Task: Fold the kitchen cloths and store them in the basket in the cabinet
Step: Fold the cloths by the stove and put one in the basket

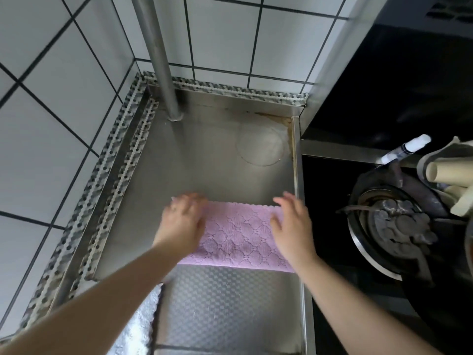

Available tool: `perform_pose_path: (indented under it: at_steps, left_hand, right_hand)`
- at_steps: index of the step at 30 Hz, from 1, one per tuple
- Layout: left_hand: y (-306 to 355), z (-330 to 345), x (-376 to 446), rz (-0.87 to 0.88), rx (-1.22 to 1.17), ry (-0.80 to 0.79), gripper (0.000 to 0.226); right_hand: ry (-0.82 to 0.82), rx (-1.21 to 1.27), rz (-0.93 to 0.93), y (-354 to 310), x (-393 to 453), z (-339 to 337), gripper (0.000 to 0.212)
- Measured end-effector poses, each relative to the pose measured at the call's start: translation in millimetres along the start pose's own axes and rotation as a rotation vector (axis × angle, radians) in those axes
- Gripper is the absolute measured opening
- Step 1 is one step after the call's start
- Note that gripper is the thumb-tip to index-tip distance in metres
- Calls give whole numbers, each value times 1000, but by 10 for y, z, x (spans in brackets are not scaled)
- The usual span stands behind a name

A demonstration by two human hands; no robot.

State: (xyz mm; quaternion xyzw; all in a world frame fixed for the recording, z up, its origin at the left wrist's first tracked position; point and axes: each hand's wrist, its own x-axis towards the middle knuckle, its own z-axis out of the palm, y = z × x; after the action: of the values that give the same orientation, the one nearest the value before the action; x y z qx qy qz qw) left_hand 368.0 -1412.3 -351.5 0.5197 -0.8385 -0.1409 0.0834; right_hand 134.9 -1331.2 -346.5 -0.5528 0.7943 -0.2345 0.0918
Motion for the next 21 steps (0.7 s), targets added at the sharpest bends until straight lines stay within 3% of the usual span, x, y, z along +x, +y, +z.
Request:
perform_pose_path:
  at_steps: [4,7,11,16,21]
  left_hand:
    - [367,390,-192,240,124,-101,57]
    - [400,552,-270,198,149,-98,58]
    - [274,576,-282,142,164,-105,61]
    - [79,503,-295,3,231,-129,81]
    - [-39,372,-309,-71,218,-132,87]
  right_hand:
    - [-156,-176,-217,-393,-272,413,48]
    - [-269,-312,-241,-422,-306,612,65]
    - [-213,-347,-252,-282,-326,700,53]
    - [-203,-429,-228,-8,-295,572,58]
    - [-184,-438,-174,228,-321,420,62]
